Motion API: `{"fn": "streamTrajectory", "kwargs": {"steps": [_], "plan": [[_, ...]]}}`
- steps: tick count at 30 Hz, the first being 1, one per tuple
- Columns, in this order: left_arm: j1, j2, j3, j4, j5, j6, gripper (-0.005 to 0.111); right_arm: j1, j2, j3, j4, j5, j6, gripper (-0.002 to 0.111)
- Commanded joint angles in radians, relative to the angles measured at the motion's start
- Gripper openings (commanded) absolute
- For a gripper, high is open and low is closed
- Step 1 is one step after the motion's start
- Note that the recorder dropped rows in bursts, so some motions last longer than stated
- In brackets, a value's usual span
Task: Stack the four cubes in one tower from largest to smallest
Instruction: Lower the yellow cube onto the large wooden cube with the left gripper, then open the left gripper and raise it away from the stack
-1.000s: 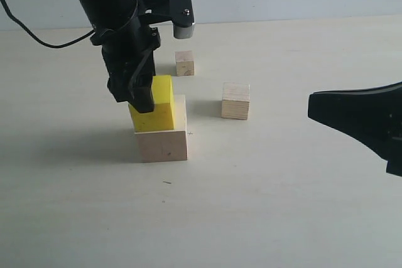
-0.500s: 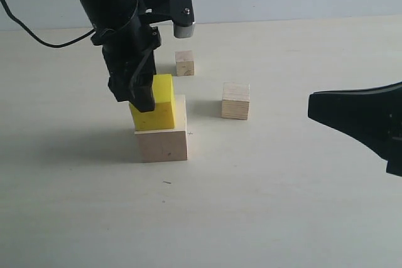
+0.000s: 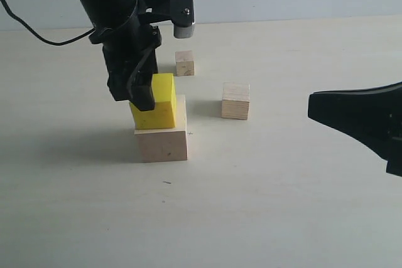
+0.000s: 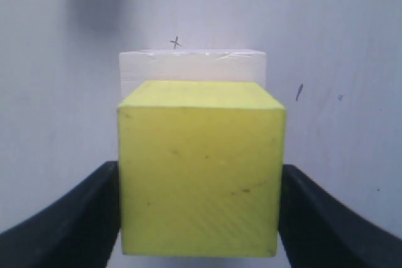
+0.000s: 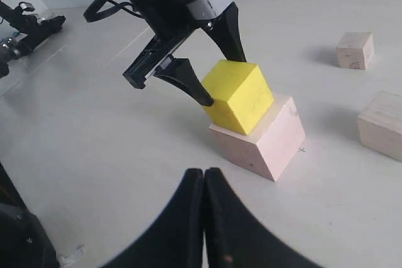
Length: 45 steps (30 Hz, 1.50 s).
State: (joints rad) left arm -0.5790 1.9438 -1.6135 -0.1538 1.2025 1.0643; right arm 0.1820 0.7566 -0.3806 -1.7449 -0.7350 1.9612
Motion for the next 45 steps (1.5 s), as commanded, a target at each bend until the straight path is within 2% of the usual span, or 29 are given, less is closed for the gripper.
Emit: {"fn": "streamTrajectory", "kwargs": {"steps": [1, 18, 21, 27, 30, 45], "plan": [[-0.005, -0.014, -0.002, -0.022, -0.007, 0.004, 0.0, 0.003, 0.001, -0.007, 0.0, 0.004, -0.007, 0.0], [-0.005, -0.014, -0.002, -0.022, -0.007, 0.004, 0.001, 0.003, 0.001, -0.007, 0.0, 0.003, -0.007, 0.0], [-0.005, -0.014, -0.002, -0.022, -0.006, 0.004, 0.012, 0.003, 0.001, -0.007, 0.0, 0.003, -0.007, 0.0], [-0.005, -0.014, -0.002, -0.022, -0.004, 0.002, 0.054, 0.003, 0.001, -0.007, 0.0, 0.003, -0.005, 0.0], [-0.005, -0.014, -0.002, -0.022, -0.008, -0.009, 0.066, 0.003, 0.001, -0.007, 0.0, 0.003, -0.005, 0.0], [-0.005, -0.019, -0.002, -0.01, -0.006, -0.025, 0.068, 0.003, 0.001, -0.007, 0.0, 0.003, -0.005, 0.0]]}}
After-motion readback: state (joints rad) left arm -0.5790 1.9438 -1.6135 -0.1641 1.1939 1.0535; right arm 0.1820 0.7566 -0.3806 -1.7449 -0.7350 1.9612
